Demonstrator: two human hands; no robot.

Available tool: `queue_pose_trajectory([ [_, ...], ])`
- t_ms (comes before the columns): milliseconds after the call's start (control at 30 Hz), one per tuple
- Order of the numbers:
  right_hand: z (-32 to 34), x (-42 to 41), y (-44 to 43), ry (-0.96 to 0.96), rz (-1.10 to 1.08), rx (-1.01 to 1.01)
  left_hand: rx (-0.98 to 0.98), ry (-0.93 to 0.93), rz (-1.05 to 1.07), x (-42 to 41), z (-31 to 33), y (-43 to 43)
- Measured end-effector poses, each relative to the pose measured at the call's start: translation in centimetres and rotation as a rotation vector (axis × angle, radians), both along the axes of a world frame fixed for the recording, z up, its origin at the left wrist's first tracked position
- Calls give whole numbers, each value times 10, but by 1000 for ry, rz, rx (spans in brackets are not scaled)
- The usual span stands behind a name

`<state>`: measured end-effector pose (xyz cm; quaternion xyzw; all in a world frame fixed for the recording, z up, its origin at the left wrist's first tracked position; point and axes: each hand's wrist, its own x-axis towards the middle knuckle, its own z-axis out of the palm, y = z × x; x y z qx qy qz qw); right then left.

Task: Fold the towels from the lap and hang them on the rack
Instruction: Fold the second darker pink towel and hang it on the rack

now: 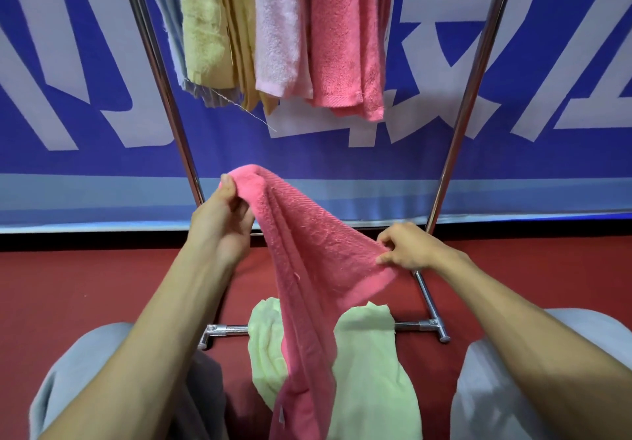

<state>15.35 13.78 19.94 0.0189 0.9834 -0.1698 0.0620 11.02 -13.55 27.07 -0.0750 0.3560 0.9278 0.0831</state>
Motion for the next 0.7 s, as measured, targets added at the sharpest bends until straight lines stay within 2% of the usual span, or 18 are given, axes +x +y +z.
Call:
queue_pose_trajectory([
  [133,3,3,-1,-25,-44,-2,45,-31,14,-5,-2,0],
  [200,7,4,-1,-52,-74,-102,27,-35,14,-8,-4,0],
  [300,18,7,-6,-125,-121,-335,-104,-37,0,-13,-11,1],
  [367,29,12,-12,-135,-126,-595,-188,-41,-40,-12,-14,3],
  [433,39,16,-17,-64,-128,-805,-257,-20,-91,-8,-14,8],
  [567,59,22,-21,86,-96,-1048,-408,107,-91,5,-10,22],
  [633,63,24,-20,79,-43,-1087,-477,155,-71,9,-10,28],
  [700,60,24,-21,140,-44,-888,-536,159,-49,12,-11,32],
])
